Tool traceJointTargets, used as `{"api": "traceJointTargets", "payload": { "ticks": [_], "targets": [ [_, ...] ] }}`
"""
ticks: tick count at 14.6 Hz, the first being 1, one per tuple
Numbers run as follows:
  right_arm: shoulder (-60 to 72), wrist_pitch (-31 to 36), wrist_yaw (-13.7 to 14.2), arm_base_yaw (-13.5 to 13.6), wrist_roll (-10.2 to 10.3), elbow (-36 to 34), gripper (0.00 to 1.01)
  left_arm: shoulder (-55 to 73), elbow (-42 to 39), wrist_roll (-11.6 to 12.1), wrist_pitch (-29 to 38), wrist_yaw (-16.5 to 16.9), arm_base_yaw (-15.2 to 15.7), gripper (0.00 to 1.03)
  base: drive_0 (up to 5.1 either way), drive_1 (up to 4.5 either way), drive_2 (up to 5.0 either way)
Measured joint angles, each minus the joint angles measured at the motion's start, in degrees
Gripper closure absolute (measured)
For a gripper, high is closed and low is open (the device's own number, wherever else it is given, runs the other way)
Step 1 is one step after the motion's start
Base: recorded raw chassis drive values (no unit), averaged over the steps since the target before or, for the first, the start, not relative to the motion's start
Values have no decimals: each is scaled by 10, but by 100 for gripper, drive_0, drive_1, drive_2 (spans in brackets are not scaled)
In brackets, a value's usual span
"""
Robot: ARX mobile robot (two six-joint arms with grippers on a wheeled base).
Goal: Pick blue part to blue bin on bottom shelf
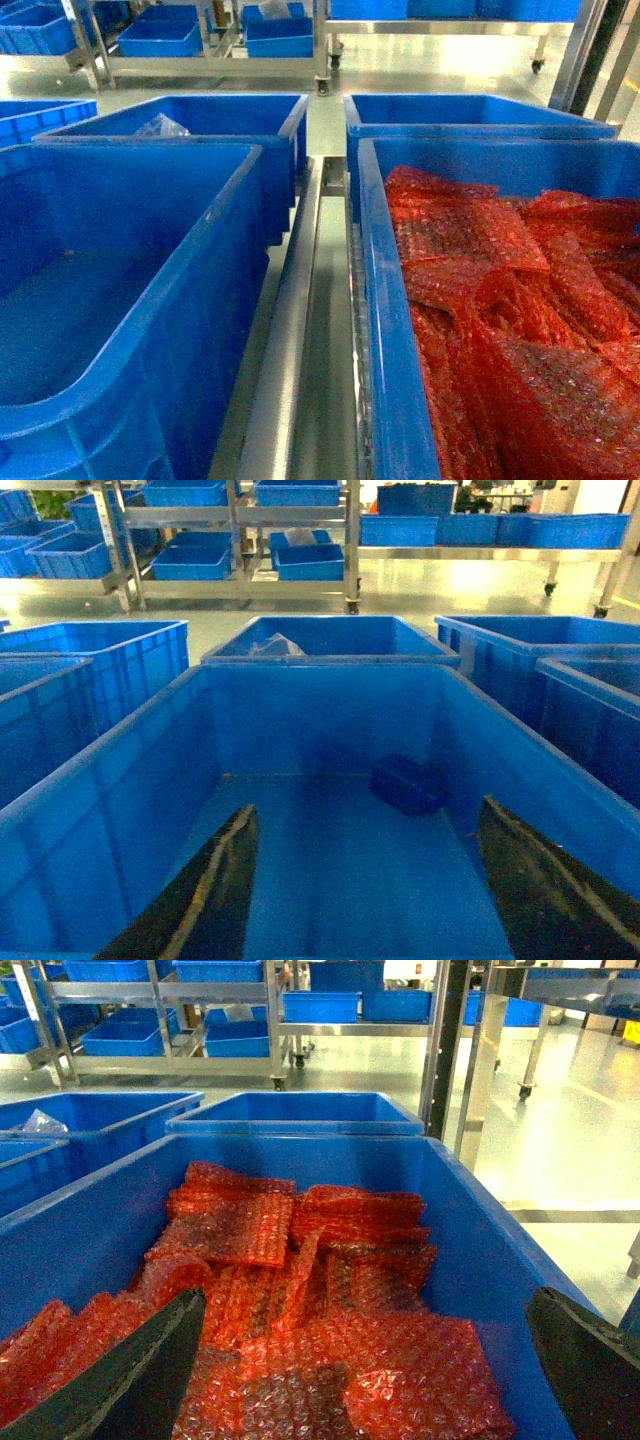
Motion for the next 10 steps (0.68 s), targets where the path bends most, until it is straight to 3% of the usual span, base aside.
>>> {"api": "traceJointTargets", "payload": {
  "ticks": [3, 4, 10],
  "targets": [
    [0, 0, 0, 0, 0, 0, 3, 0, 0, 0, 0, 0, 0, 9, 0, 0, 0],
    [0, 0, 0, 0, 0, 0, 3, 0, 0, 0, 0, 0, 0, 5, 0, 0, 0],
    [0, 0, 0, 0, 0, 0, 3, 0, 0, 2, 0, 0, 0, 5, 0, 0, 0]
  ]
}}
